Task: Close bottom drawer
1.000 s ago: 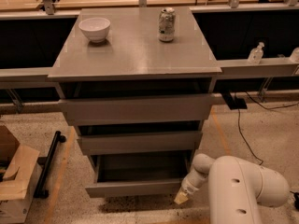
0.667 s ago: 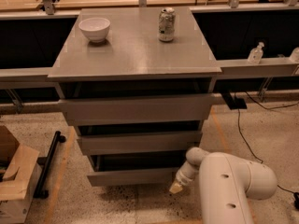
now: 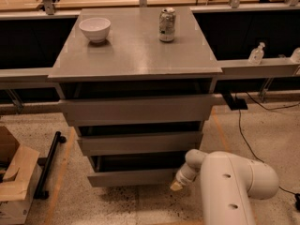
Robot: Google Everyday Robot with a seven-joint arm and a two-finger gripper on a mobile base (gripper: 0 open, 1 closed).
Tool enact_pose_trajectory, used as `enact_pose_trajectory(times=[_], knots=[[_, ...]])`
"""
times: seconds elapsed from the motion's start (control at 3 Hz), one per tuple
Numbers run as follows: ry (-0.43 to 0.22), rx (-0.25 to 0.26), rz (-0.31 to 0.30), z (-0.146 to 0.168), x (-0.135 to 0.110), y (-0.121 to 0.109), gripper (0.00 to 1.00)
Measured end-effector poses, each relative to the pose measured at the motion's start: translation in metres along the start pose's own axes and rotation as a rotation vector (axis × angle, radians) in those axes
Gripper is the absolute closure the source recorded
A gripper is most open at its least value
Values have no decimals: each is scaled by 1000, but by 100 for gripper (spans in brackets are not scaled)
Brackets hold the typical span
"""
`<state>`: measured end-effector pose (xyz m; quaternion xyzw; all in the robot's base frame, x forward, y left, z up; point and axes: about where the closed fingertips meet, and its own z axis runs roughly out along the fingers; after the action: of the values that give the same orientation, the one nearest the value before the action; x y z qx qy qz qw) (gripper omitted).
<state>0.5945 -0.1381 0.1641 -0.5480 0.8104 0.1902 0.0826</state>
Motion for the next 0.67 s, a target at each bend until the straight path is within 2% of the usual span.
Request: enact_pose_trajectory(times=[0.33,0.67], knots=[[-38,174,-35,0,-11,-53,100],[-47,191,-40,-3,-12,-55,100]])
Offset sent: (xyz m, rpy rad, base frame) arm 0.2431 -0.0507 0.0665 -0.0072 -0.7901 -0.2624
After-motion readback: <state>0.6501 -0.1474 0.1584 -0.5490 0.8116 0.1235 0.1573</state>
